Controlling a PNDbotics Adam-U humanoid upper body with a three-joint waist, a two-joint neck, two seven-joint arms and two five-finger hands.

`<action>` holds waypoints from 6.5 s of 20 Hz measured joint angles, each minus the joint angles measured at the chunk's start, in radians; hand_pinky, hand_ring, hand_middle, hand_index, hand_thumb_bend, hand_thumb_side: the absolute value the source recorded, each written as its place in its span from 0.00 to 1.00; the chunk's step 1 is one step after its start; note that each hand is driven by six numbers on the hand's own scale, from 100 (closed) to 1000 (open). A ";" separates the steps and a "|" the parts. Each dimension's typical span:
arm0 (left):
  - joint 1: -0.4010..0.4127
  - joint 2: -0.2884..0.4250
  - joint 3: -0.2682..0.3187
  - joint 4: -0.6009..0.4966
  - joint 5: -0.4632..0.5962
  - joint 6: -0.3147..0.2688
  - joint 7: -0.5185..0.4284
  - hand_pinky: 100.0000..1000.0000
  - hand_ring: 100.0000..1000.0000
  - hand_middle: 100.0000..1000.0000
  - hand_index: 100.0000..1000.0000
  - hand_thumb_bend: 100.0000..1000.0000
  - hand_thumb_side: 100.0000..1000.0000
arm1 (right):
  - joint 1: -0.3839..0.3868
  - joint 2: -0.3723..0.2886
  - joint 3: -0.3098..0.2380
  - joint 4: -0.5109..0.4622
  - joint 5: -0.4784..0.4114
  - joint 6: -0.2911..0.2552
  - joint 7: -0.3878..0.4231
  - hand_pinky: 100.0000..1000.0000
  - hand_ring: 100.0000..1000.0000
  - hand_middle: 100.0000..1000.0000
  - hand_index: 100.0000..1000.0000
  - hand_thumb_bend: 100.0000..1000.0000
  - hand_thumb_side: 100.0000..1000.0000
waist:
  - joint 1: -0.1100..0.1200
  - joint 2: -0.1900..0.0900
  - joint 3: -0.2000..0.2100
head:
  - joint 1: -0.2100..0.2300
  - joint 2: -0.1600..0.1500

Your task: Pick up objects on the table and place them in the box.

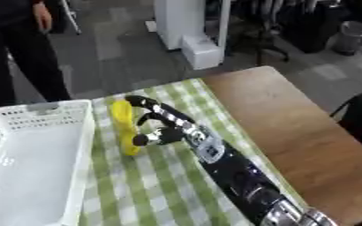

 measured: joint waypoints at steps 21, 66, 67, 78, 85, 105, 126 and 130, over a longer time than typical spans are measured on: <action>-0.007 -0.009 0.000 0.000 0.000 -0.001 -0.014 0.60 0.55 0.85 0.89 0.32 0.75 | -0.011 -0.025 -0.016 0.013 0.008 -0.010 -0.024 0.66 1.00 1.00 1.00 1.00 0.67 | -0.011 0.042 0.051 | -0.009 -0.033; -0.063 -0.019 -0.009 0.000 0.006 -0.001 -0.036 0.61 0.55 0.85 0.89 0.31 0.75 | -0.052 -0.035 -0.025 0.012 -0.073 0.058 0.010 0.00 0.00 0.16 0.24 1.00 0.33 | -0.029 0.100 0.119 | -0.008 -0.103; -0.071 -0.021 -0.011 0.000 0.008 -0.002 -0.038 0.60 0.55 0.85 0.89 0.32 0.75 | -0.057 -0.036 -0.031 0.011 -0.091 0.058 -0.004 0.00 0.00 0.00 0.00 0.75 0.13 | -0.031 0.107 0.128 | -0.008 -0.114; -0.097 -0.035 -0.021 0.000 0.021 -0.001 -0.055 0.60 0.54 0.85 0.89 0.31 0.75 | -0.073 -0.035 -0.020 -0.090 -0.341 0.094 -0.009 0.00 0.00 0.00 0.00 0.68 0.01 | -0.036 0.132 0.150 | -0.008 -0.140; -0.097 -0.035 -0.021 0.000 0.024 -0.003 -0.057 0.60 0.54 0.85 0.89 0.31 0.75 | -0.085 -0.035 -0.014 -0.168 -0.439 0.167 -0.014 0.00 0.00 0.00 0.00 0.68 0.02 | -0.035 0.132 0.144 | -0.008 -0.139; -0.145 -0.034 -0.020 0.000 0.084 -0.046 -0.035 0.63 0.56 0.84 0.88 0.31 0.74 | -0.155 -0.044 0.049 -0.494 -0.636 0.247 -0.115 0.00 0.00 0.00 0.00 0.69 0.02 | -0.062 0.081 0.148 | -0.019 -0.120; -0.292 -0.076 -0.015 0.000 0.171 -0.038 -0.009 0.65 0.58 0.83 0.87 0.31 0.74 | -0.154 0.011 0.092 -0.492 -0.698 0.271 -0.045 0.00 0.00 0.00 0.05 0.78 0.13 | -0.125 0.092 0.257 | -0.028 -0.076; -0.311 -0.081 -0.021 0.000 0.182 -0.032 -0.015 0.65 0.58 0.82 0.87 0.31 0.74 | -0.145 0.014 0.104 -0.484 -0.667 0.251 0.016 0.00 0.61 0.77 0.88 0.80 0.51 | -0.135 0.095 0.261 | -0.032 -0.068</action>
